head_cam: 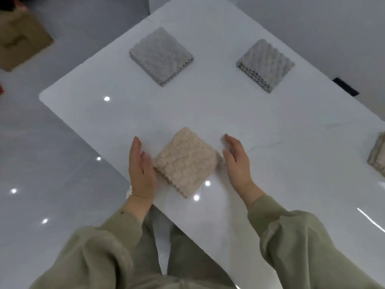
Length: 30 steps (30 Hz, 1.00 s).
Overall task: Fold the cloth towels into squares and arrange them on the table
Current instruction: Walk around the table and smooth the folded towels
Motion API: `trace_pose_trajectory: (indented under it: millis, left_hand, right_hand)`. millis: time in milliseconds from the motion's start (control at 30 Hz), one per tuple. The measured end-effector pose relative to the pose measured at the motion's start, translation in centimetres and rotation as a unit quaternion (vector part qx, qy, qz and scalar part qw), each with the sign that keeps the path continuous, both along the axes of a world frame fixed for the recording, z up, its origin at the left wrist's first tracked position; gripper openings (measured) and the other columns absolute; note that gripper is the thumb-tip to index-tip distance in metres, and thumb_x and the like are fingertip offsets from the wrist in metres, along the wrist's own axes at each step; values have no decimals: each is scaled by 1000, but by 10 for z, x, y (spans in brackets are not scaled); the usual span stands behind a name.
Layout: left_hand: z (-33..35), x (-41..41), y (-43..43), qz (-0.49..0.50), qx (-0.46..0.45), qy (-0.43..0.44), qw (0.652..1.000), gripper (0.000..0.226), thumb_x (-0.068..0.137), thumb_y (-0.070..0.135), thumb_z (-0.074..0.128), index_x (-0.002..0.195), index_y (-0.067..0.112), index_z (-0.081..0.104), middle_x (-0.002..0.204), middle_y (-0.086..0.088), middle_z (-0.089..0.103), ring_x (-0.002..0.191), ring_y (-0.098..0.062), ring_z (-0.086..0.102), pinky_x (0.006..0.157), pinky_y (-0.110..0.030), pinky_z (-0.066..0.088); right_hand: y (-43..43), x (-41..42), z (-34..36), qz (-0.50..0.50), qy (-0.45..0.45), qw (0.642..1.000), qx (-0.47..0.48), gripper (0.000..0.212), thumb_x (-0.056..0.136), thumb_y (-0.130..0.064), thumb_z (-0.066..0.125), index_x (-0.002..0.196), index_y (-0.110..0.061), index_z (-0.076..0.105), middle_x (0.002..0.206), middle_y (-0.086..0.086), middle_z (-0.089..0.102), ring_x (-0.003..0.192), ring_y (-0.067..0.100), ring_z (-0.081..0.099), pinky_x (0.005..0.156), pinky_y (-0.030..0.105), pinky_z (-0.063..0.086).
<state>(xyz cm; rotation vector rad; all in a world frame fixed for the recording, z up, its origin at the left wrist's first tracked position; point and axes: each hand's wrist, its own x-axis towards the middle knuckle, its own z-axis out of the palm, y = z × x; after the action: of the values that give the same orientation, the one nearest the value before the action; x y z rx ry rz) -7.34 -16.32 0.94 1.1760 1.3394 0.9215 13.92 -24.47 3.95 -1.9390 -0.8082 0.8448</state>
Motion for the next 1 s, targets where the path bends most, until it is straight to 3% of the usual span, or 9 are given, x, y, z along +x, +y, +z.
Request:
trace_pose_trajectory:
  millis: [67, 167, 267, 433, 533, 700, 800, 900, 1000]
  left_hand:
    - [2, 5, -29, 57, -1, 11, 998, 50, 101, 16, 31, 149, 15, 17, 155, 3, 20, 141, -4, 20, 118, -27, 16]
    - [7, 25, -57, 98, 3, 14, 995, 57, 97, 29, 29, 150, 18, 11, 157, 6, 12, 143, 0, 12, 113, -11, 10]
    - [8, 41, -65, 148, 18, -8, 989, 65, 94, 46, 30, 150, 19, 10, 156, 10, 12, 142, 3, 10, 115, -16, 11]
    - [13, 68, -63, 189, 7, -75, 979, 68, 92, 37, 35, 149, 13, 9, 153, 11, 12, 139, 8, 13, 112, -11, 16]
    - [14, 76, -64, 188, 12, -70, 980, 73, 89, 45, 34, 149, 12, 9, 156, 5, 12, 143, 0, 11, 116, -18, 14]
    - [14, 78, -63, 188, -2, -47, 981, 74, 88, 46, 33, 150, 13, 10, 156, 6, 12, 142, 3, 11, 115, -16, 14]
    - [15, 80, -63, 174, -4, -22, 984, 70, 91, 40, 33, 150, 10, 10, 156, 2, 12, 141, 2, 11, 112, -10, 12]
    - [18, 80, -63, 164, -8, -2, 986, 64, 93, 26, 35, 149, 7, 10, 157, -2, 12, 141, 0, 11, 110, -7, 10]
    - [21, 70, -65, 144, -22, -9, 989, 65, 93, 26, 35, 150, 13, 8, 157, 3, 10, 141, 3, 9, 110, -6, 10]
  right_hand:
    - [16, 7, 2, 58, 1, 998, 6, 53, 84, -26, 44, 135, -14, 46, 131, -13, 48, 120, -3, 42, 97, -1, 28]
    - [47, 13, 2, 123, 3, 992, 14, 51, 85, -28, 42, 132, -10, 50, 130, -7, 52, 120, 1, 46, 99, 4, 32]
    - [70, 11, 0, 196, 7, 980, 15, 52, 87, -37, 40, 131, -12, 52, 131, -5, 55, 121, 4, 48, 103, 15, 35]
    - [76, 1, -3, 260, 18, 966, 7, 56, 85, -44, 40, 130, -15, 54, 128, -6, 57, 119, 4, 51, 104, 23, 38]
    - [76, -2, -2, 268, 24, 963, 7, 58, 83, -46, 39, 130, -16, 54, 129, -7, 57, 119, 3, 51, 104, 22, 38]
    - [74, -7, 0, 286, 37, 958, 3, 63, 82, -51, 40, 132, -15, 52, 132, -8, 55, 119, -3, 49, 101, 11, 36]
    - [73, -8, -2, 299, 27, 954, -8, 51, 89, -39, 41, 134, -16, 50, 133, -11, 53, 117, -10, 47, 97, 5, 33]
    - [72, -10, -2, 306, 15, 952, -12, 49, 91, -36, 41, 135, -17, 49, 134, -13, 52, 121, -3, 46, 100, 7, 33]
    - [73, -9, 2, 286, -10, 958, -13, 50, 90, -37, 40, 134, -17, 50, 135, -9, 53, 121, -1, 47, 99, 6, 33]
